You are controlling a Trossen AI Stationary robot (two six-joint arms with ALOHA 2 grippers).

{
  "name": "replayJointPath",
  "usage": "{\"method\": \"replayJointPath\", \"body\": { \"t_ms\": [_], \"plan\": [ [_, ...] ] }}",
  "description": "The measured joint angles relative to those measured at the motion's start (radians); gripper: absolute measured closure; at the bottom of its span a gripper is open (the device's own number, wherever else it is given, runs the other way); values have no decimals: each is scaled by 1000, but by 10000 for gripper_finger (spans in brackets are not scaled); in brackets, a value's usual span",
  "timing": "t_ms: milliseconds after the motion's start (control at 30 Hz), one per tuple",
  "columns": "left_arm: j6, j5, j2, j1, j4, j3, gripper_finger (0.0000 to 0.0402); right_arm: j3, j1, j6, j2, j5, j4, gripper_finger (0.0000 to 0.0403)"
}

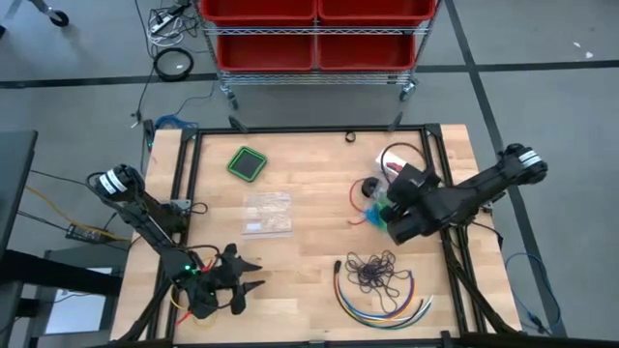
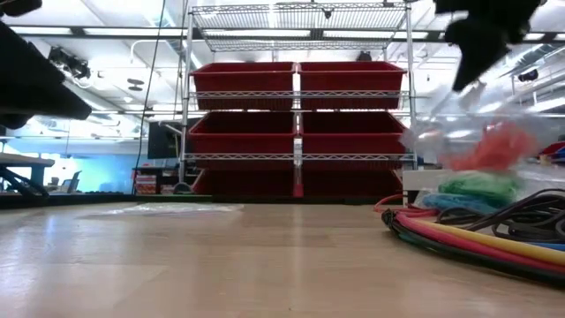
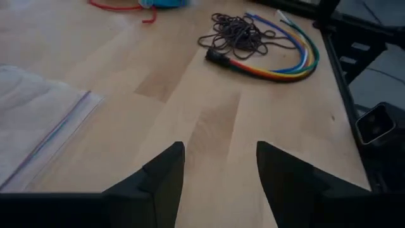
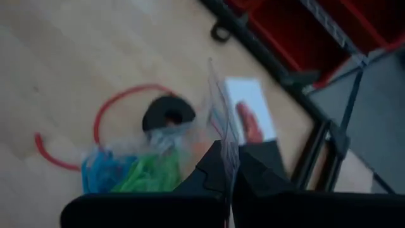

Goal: Sort rubber bands
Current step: Put the transparent zip bag on the middle right of the table, then open the transparent zip bag

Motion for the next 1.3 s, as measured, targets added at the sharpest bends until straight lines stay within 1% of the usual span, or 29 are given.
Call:
{"method": "replayJointPath", "body": {
  "t_ms": [67,133,200,300,433,567,700,867,1067,1167,1300],
  "plan": [
    [17,-1,0,0,22,0,198,-47,0,24,17,-32,46,403],
    [20,-1,0,0,37,0,198,-111,0,30,32,-108,138,401],
    [21,-1,0,0,48,0,198,-177,-5,-3,33,-194,250,389],
    [19,-1,0,0,53,0,198,-268,-2,-25,33,-269,427,355],
    [20,0,0,0,74,0,198,-328,23,-3,33,-285,593,298],
    [19,0,0,0,75,0,198,-314,48,-9,33,-249,630,253],
    [19,0,0,0,74,0,198,-252,64,-41,33,-184,606,229],
    [19,0,0,0,74,0,198,-156,66,-101,33,-127,555,226],
    [18,0,0,0,49,0,198,-50,66,-200,33,-112,568,234],
    [18,-2,0,0,43,0,198,-32,69,-293,32,-112,695,235],
    [18,-46,22,0,43,0,198,-49,70,-529,55,-147,1036,237]
  ]
}}
